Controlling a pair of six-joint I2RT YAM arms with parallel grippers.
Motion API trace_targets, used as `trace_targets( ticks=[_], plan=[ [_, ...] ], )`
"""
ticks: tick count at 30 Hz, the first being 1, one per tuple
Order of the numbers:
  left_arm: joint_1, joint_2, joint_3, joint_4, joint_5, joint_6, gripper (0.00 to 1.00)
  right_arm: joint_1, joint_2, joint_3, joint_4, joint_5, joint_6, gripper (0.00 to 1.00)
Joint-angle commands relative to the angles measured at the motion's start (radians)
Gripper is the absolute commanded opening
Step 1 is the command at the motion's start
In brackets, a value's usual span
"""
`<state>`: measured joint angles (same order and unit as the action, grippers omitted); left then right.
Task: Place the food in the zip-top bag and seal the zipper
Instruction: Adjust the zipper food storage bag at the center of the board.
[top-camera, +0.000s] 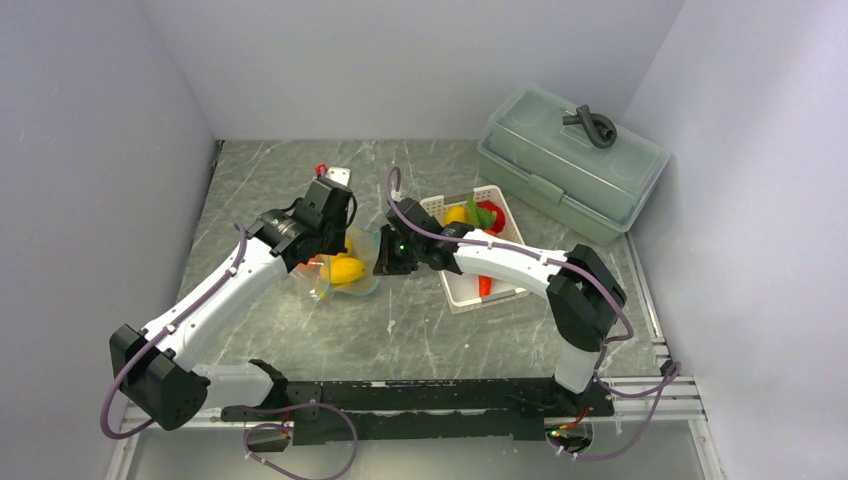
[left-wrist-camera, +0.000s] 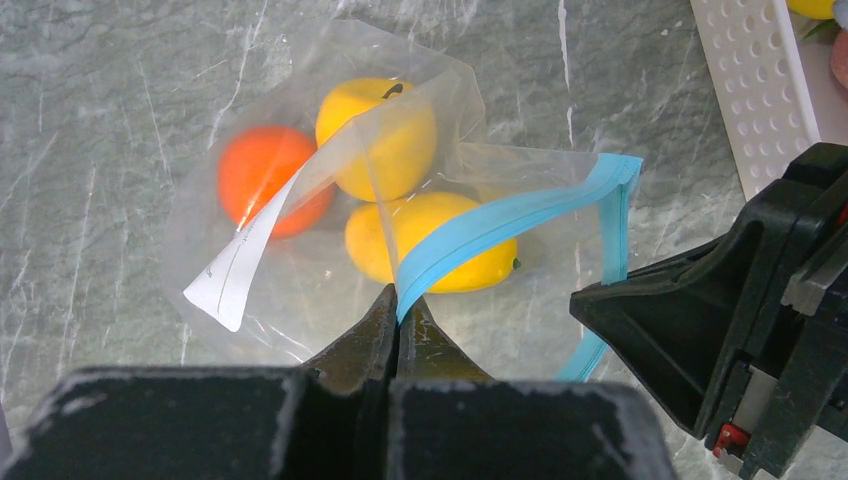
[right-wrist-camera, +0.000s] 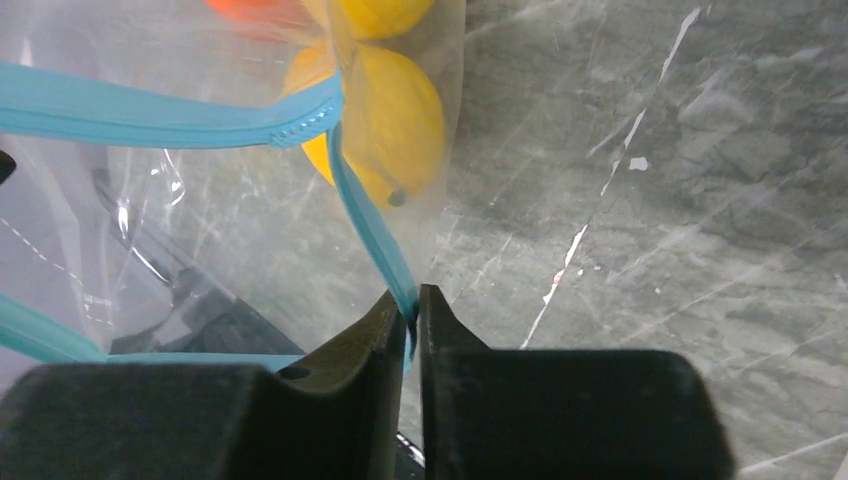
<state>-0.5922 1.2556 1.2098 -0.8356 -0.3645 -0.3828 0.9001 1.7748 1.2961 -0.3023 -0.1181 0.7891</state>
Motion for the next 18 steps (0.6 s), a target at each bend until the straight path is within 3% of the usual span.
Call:
trace_targets(
  ticks=[1,2,8,18],
  plan=[
    [0.003,-0.014,0.004,0.009,-0.018,-0.006,0.0,0.0,-0.048,0.003,0.023,0.019,-0.005,0.05],
    [0.003,-0.015,0.004,0.008,-0.02,-0.004,0.0,0.0,-0.056,0.009,0.014,0.03,-0.01,0.0],
    [0.003,-0.044,0.019,-0.003,-0.048,-0.001,0.0,0.0,-0.089,0.067,-0.049,0.074,-0.064,0.0],
    [0.003,-0.059,0.167,-0.105,-0.034,0.024,0.0,-0.012,-0.139,0.191,-0.152,0.08,-0.199,0.0]
  ],
)
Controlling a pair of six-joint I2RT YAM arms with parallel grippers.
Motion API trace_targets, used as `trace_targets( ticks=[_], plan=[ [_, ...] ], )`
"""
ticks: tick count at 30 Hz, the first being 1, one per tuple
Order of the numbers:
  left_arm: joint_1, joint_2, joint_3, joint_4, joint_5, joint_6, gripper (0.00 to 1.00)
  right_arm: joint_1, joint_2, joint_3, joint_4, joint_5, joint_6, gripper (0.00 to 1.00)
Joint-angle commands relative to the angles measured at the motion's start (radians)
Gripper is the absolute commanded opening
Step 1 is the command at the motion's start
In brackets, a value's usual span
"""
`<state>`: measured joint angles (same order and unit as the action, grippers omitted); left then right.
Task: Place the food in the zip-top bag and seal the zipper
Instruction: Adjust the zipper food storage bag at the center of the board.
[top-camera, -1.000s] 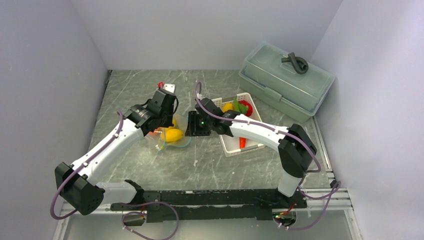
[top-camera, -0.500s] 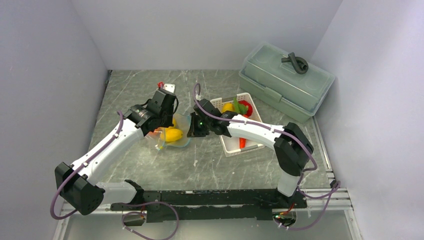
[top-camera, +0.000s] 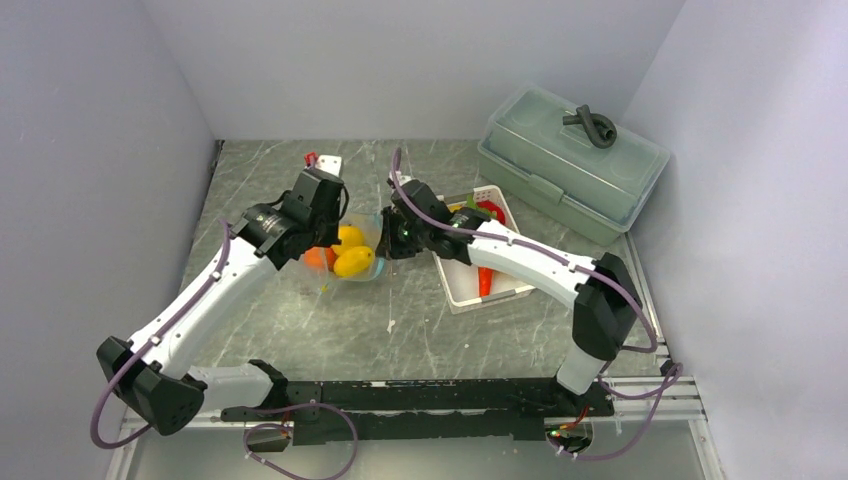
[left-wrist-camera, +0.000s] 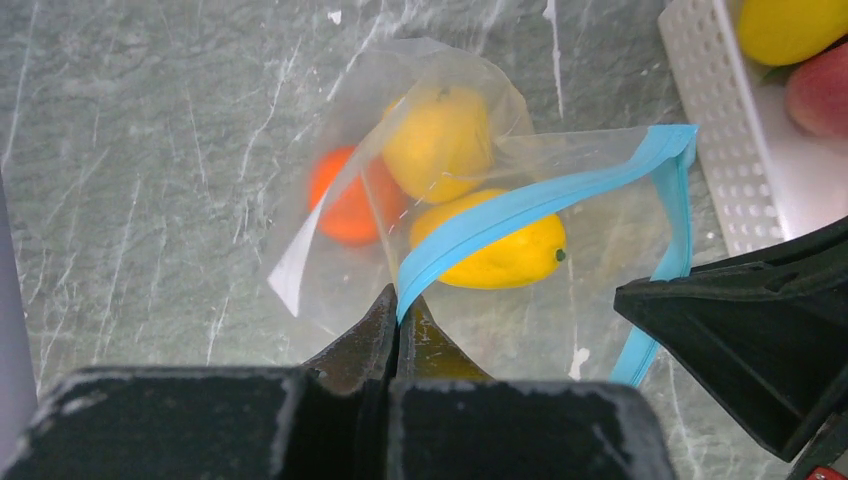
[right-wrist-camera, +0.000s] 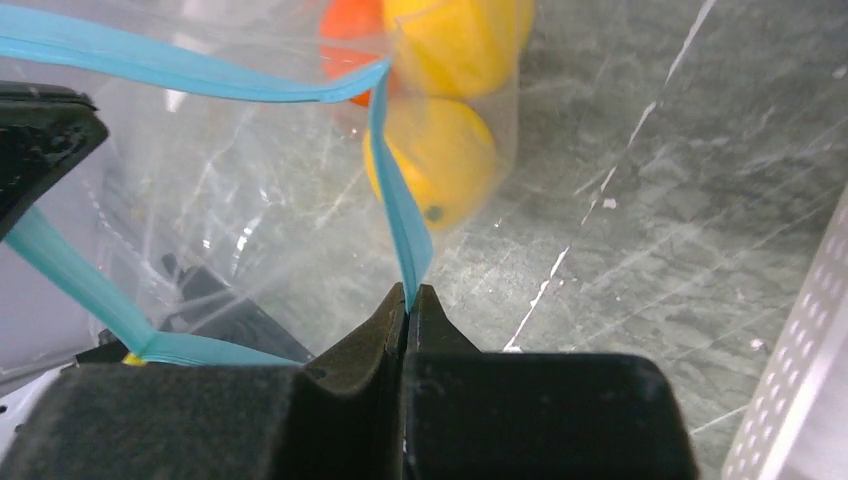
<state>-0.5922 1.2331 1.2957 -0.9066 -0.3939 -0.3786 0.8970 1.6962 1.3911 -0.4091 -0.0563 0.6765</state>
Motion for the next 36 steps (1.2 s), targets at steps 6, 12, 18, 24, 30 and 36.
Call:
trace_targets(
  ticks=[6,12,18,24,30,36],
  plan=[
    [0.003,-0.044,0.151,-0.084,0.072,0.025,0.0,-0.017,-0.062,0.235,-0.198,-0.019,-0.214,0.0],
    [0.004,-0.051,0.181,-0.117,0.136,0.013,0.0,-0.026,-0.068,0.325,-0.332,-0.031,-0.297,0.0],
    [0.004,-0.051,0.206,-0.134,0.19,-0.003,0.0,-0.064,-0.096,0.364,-0.38,-0.095,-0.308,0.0],
    [0.005,-0.029,0.087,-0.07,0.212,-0.061,0.0,-0.114,-0.078,0.27,-0.302,-0.15,-0.276,0.0],
    [0.038,0.011,-0.155,0.065,0.223,-0.182,0.0,-0.135,-0.003,0.082,-0.178,-0.184,-0.232,0.0],
    [0.049,0.038,-0.22,0.118,0.278,-0.225,0.0,-0.135,0.004,0.041,-0.148,-0.183,-0.222,0.0]
  ],
)
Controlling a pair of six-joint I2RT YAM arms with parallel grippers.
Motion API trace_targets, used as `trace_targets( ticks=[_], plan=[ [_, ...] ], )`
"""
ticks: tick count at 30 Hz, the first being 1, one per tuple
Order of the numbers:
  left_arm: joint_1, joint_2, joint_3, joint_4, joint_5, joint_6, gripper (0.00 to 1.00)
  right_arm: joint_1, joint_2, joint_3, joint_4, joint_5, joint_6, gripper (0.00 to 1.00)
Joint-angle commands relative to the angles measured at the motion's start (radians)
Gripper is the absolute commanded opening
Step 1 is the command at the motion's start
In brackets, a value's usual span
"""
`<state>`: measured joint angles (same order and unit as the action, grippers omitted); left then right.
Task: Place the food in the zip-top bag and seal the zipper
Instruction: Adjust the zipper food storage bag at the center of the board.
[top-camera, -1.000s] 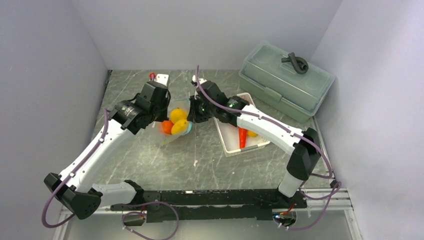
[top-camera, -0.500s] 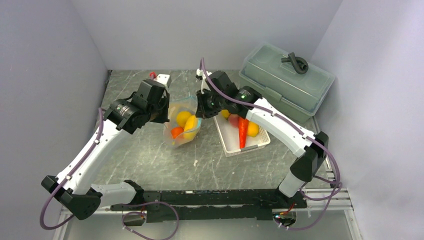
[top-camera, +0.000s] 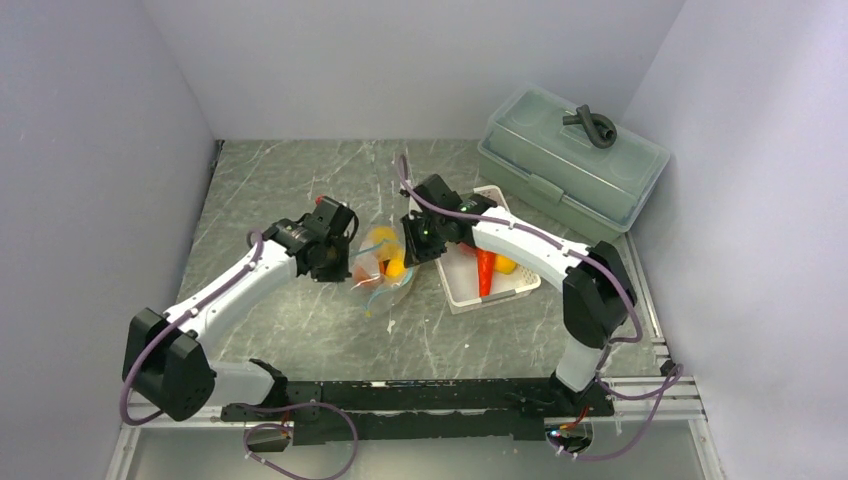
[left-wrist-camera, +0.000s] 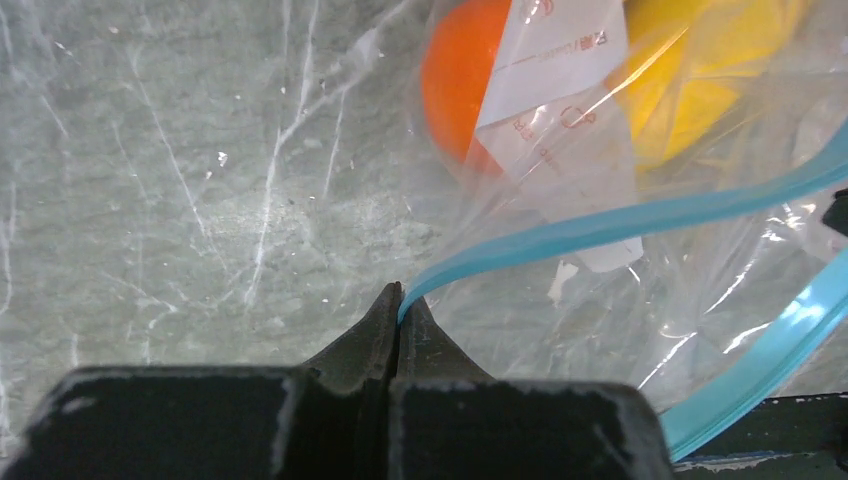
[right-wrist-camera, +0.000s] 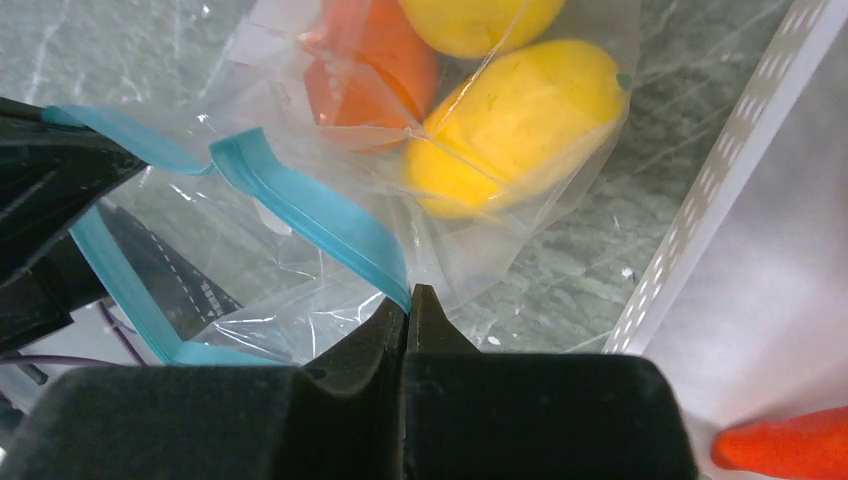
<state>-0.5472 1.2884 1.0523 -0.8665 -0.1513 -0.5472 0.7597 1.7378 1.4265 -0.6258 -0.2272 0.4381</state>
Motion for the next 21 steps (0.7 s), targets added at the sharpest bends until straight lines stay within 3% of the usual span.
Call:
trace_targets(
  ticks=[1,14,21],
  plan=[
    [0.004,-0.021,0.039,0.07,0.026,-0.049,0.0,0.003,-0.047,0.013,0.062,0.002,0.013,0.0],
    [0.005,-0.12,0.386,-0.087,0.008,0.075,0.0,0.01,-0.217,0.244,-0.076,0.144,-0.035,0.0],
    [0.003,-0.161,0.421,-0.125,-0.008,0.08,0.0,0.015,-0.201,0.242,-0.069,0.129,-0.025,0.0]
  ],
)
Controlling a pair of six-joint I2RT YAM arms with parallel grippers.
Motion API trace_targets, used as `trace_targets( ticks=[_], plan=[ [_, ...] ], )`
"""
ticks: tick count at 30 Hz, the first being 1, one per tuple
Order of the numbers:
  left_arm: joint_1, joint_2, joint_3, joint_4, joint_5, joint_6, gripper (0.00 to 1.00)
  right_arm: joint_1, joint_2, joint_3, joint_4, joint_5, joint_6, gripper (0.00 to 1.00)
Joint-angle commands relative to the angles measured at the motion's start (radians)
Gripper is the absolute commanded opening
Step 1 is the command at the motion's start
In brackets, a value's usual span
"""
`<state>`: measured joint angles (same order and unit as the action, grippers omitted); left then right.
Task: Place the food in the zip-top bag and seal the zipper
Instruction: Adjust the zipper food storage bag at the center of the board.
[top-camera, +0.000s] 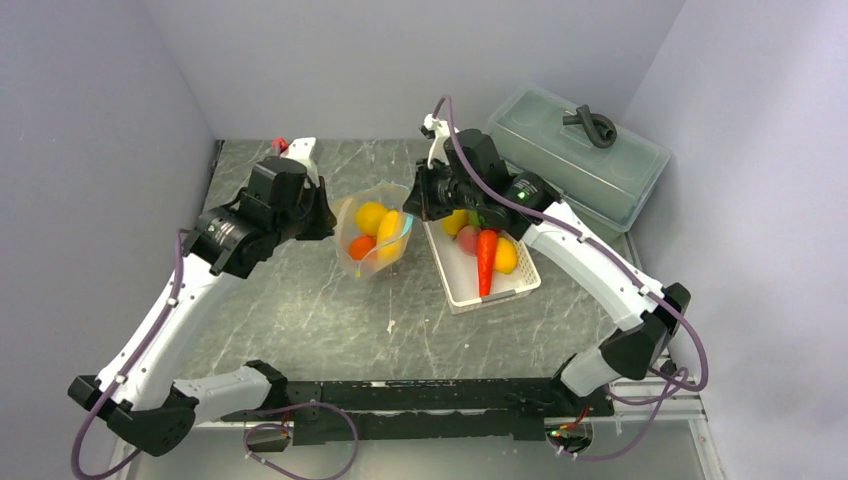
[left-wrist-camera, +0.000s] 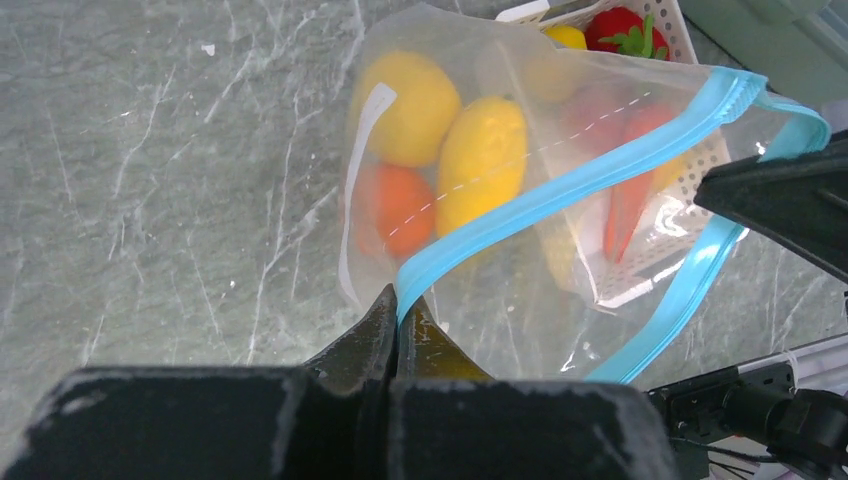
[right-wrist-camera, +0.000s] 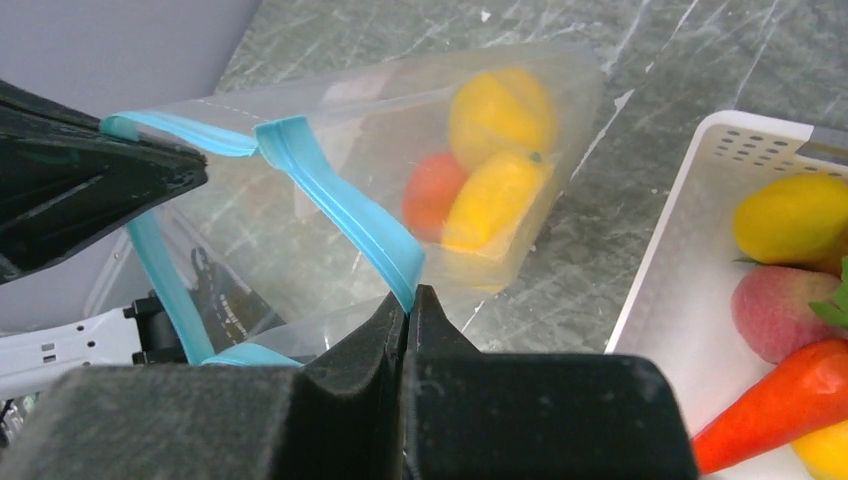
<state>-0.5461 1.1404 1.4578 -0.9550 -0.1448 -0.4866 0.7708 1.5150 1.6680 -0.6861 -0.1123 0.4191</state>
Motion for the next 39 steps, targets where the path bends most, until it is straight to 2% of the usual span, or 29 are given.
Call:
trace_targets(
  ticks=[1,12,15,21,24,27,30,35,39],
  plan=[
    [0.003,-0.014,0.007,-0.032,-0.014,0.015,0.0,0.003,0.031,-0.015,-0.002,0.014,-0.004,0.0],
    [0.011,0.056,-0.281,0.102,-0.002,-0.054,0.0,0.004,0.192,-0.137,0.06,-0.033,0.009,0.0],
    [0.013,0.076,-0.292,0.102,-0.004,-0.053,0.0,0.004,0.198,-0.143,0.068,-0.038,0.012,0.0],
    [0.012,0.048,-0.199,0.079,-0.051,0.005,0.0,0.004,0.156,-0.121,0.069,-0.03,0.012,0.0],
    [0.013,0.054,-0.135,0.051,-0.066,0.038,0.0,0.004,0.143,-0.108,0.066,-0.03,0.015,0.12],
    [0.013,0.068,-0.107,0.043,-0.069,0.073,0.0,0.004,0.127,-0.093,0.061,-0.016,0.014,0.41],
    [0.013,0.089,-0.105,0.037,-0.069,0.086,0.0,0.004,0.102,-0.083,0.052,-0.003,0.011,0.58],
    [0.015,0.101,-0.124,0.056,-0.068,0.099,0.0,0.004,0.034,-0.068,0.022,0.061,0.003,0.7],
    [0.014,0.107,-0.104,0.052,-0.064,0.119,0.0,-0.004,-0.017,-0.061,-0.022,0.16,-0.017,0.73]
  ],
)
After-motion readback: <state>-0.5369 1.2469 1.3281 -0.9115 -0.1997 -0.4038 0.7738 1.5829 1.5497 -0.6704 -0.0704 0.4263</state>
